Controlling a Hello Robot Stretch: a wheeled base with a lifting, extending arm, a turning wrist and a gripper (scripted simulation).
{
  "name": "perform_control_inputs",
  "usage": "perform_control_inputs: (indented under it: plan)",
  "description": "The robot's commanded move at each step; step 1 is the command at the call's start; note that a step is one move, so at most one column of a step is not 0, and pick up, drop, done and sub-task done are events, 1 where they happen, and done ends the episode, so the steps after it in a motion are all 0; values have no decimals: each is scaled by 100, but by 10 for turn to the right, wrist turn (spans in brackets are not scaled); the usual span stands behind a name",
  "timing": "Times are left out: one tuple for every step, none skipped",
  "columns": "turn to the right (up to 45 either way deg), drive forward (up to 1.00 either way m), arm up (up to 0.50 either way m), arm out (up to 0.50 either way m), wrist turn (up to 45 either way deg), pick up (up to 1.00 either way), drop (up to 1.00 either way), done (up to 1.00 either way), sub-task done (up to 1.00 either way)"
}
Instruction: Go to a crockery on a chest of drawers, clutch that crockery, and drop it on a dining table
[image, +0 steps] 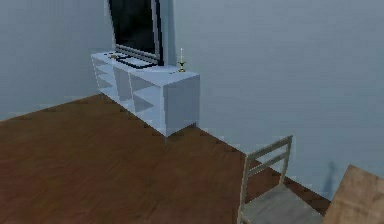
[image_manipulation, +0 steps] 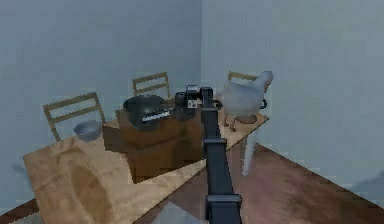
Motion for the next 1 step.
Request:
perform_control_inputs:
  plan:
    - [0,0,0,0,0,0,100,0,0]
